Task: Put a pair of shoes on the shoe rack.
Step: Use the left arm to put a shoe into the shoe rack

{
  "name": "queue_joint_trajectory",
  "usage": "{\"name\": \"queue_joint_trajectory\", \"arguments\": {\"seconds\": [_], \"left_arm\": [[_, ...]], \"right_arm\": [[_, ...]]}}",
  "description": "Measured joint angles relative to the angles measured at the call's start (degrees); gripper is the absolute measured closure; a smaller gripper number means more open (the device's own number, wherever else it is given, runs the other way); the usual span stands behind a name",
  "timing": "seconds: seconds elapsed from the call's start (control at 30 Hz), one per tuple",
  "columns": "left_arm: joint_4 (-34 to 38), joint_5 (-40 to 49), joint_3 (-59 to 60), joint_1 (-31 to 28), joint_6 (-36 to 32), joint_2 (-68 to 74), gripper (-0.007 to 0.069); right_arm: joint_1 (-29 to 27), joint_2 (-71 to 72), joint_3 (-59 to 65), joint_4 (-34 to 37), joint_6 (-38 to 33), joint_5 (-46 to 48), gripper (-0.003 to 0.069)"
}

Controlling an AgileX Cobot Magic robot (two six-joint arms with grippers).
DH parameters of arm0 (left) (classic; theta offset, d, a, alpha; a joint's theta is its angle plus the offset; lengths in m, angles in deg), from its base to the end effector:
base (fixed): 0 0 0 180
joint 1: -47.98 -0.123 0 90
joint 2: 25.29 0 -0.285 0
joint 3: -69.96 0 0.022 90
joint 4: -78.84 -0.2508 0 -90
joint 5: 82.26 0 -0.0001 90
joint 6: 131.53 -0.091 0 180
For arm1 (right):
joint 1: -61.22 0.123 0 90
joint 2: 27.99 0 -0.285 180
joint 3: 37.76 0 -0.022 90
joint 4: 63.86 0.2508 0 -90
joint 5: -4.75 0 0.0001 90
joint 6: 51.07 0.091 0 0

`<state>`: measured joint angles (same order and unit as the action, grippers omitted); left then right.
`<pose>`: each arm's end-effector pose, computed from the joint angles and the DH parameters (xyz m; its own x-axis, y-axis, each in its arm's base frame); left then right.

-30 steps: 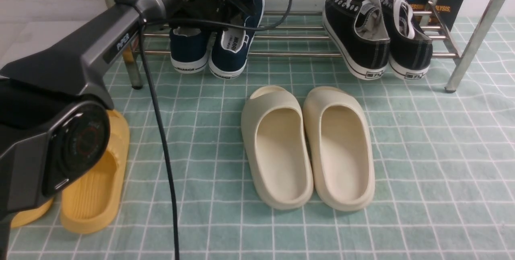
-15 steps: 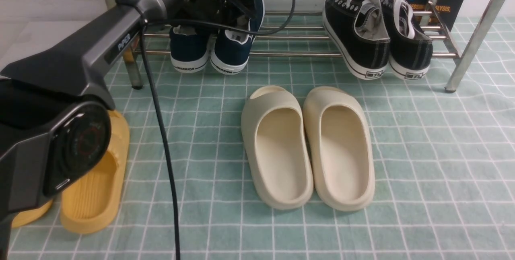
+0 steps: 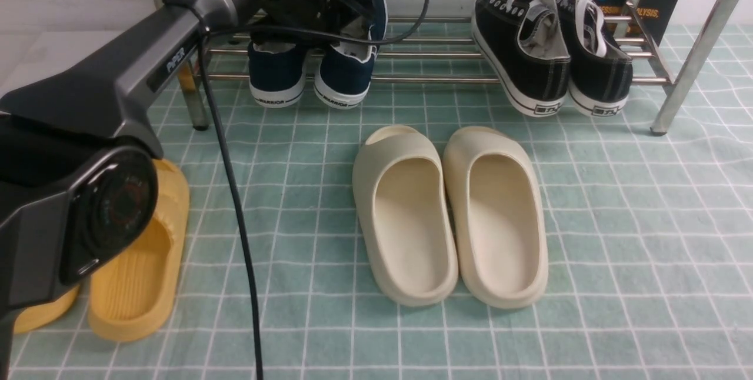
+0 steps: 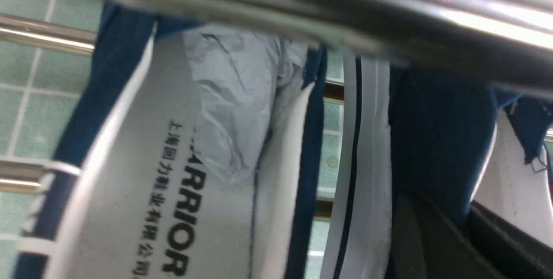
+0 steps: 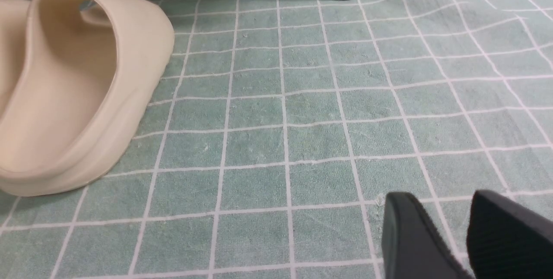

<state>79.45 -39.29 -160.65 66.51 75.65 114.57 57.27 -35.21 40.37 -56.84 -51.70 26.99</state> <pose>0.5077 -0.1709 0.2708 -0.7142 -0.2497 -0.6539 -0.0094 0.9375 -0.3477 0.0523 0.0006 0.1737 -0.2949 0.1228 -0.9476 0.0552 0.9922 0.1114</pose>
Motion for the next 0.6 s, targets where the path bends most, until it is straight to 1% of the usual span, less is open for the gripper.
{"name": "queue_joint_trajectory", "arguments": {"seconds": [0.17, 0.3, 0.43, 0.6], "left_arm": [[2.89, 1.21, -0.52, 0.23, 0.45, 0.00, 0.0618], [2.87, 1.76, -1.39, 0.55, 0.45, -0.05, 0.0618], [-0.02, 1.71, -1.53, 0.61, 0.94, 0.07, 0.0618], [-5.00, 1.61, -1.53, 0.61, 5.17, 0.60, 0.0618]], "right_arm": [[0.00, 0.00, 0.00, 0.00, 0.00, 0.00, 0.0420], [0.00, 0.00, 0.00, 0.00, 0.00, 0.00, 0.0420], [0.00, 0.00, 0.00, 0.00, 0.00, 0.00, 0.0420], [0.00, 0.00, 0.00, 0.00, 0.00, 0.00, 0.0420]]}}
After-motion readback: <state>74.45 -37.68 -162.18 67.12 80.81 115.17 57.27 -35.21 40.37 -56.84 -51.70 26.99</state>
